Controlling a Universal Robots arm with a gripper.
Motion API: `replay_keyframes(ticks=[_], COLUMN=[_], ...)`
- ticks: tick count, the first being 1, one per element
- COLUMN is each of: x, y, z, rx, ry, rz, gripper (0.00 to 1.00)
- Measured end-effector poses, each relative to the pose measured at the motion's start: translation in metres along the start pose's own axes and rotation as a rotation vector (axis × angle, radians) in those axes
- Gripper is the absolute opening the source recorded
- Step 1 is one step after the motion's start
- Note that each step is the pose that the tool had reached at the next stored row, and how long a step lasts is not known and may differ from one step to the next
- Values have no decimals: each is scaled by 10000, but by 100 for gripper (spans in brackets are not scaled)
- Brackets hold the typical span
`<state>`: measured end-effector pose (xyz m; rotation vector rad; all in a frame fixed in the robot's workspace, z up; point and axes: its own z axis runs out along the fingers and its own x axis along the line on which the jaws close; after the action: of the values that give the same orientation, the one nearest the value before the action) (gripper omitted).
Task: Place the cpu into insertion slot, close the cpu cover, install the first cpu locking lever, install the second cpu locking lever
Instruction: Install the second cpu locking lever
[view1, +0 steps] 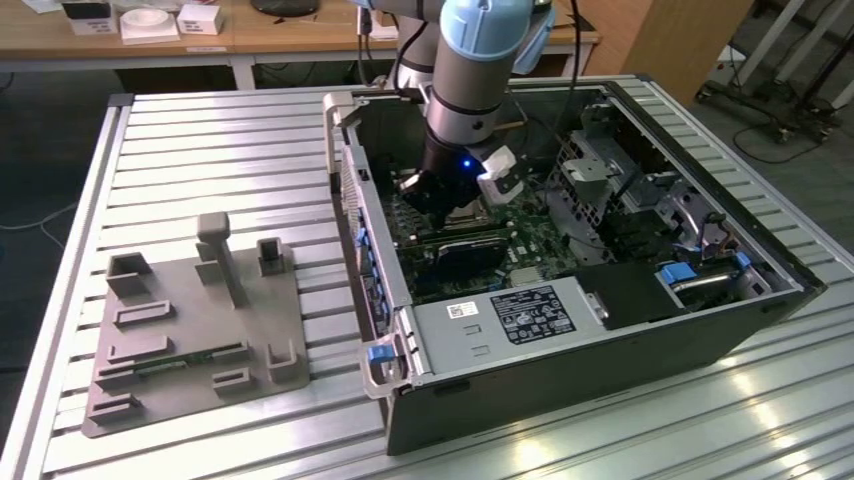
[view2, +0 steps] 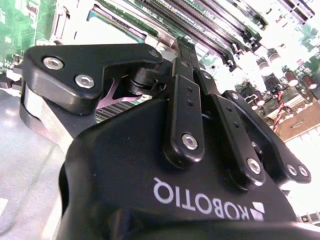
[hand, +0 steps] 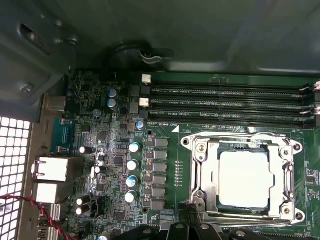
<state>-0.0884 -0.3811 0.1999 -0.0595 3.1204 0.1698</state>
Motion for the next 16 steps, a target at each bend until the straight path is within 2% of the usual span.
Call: replay_keyframes(ticks=[6,16], x=[0,1], y=[13,-2], z=[14,36], rx=[-96,-124], ry=[-4,2], rz=[-40,-90], gripper=[10,10])
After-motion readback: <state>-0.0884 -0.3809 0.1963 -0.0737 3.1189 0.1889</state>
